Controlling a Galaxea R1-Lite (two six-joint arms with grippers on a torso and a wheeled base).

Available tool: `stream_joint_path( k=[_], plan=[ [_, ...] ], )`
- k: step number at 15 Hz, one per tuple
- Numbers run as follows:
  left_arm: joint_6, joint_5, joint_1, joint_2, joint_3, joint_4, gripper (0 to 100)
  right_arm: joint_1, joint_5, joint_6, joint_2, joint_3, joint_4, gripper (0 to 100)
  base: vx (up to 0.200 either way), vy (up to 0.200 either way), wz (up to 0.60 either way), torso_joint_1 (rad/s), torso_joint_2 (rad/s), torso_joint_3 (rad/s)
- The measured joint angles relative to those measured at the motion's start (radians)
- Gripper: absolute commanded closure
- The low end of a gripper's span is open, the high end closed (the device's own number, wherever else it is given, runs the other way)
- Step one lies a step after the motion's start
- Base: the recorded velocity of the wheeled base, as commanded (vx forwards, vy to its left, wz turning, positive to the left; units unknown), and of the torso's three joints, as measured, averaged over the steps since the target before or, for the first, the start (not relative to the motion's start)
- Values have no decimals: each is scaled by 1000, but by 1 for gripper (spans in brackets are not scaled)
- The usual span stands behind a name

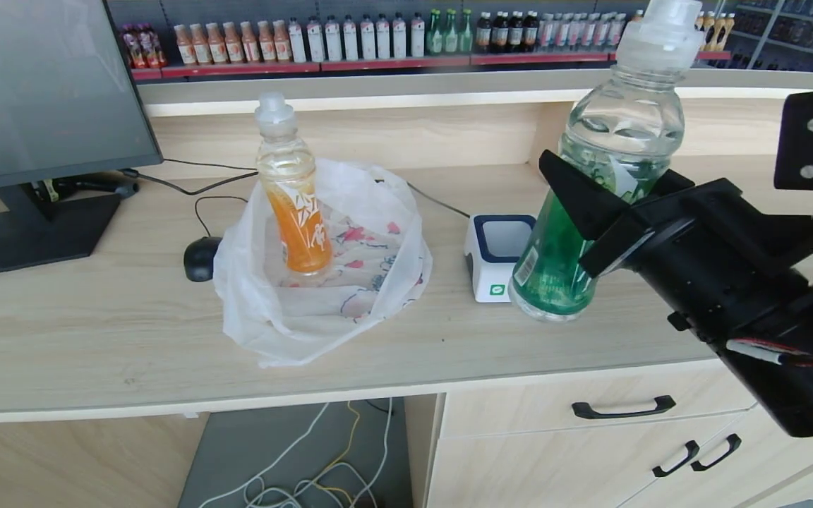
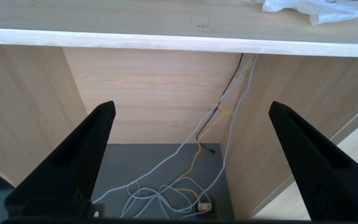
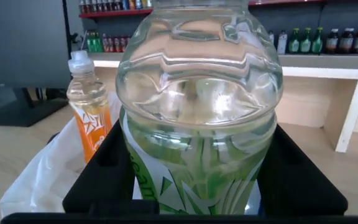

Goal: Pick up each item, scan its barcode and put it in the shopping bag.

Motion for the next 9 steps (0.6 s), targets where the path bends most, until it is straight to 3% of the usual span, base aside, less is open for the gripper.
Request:
stream_joint_path(
  k=[6,9],
  plan=[
    [0,0,0,0,0,0,0,-24,7,-364,122,-175,-20,100,0,0,0,0,0,0],
    [0,0,0,0,0,0,0,-26,41,-531,179,-191,-121,100,0,0,0,0,0,0]
  ],
)
